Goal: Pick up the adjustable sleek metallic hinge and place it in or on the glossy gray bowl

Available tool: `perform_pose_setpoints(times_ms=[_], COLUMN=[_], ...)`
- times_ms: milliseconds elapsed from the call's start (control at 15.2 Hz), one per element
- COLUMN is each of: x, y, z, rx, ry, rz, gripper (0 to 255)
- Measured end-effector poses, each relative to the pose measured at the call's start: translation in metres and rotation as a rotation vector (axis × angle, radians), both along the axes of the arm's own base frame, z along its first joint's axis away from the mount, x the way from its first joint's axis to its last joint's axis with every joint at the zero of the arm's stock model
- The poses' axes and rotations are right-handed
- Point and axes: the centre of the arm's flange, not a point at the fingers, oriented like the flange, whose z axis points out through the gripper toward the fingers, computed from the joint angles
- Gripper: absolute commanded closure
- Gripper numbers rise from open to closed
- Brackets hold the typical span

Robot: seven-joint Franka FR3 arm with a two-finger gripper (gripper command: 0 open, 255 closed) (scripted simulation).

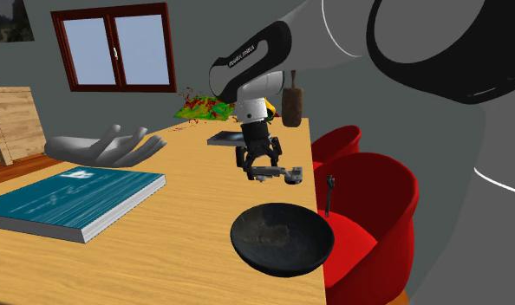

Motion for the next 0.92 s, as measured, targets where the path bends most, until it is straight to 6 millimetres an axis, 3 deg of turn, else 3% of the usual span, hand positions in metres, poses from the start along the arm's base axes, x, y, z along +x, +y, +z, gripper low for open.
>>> perform_pose_setpoints(times_ms=[462,528,924], x=[-0.0011,-0.0011,-0.0011], y=[-0.0012,-0.0012,-0.0009], z=[-0.0085,-0.0085,-0.0077], rx=[0.000,0.000,0.001], ry=[0.000,0.000,-0.002], rz=[0.000,0.000,0.001], gripper=[0,255,255])
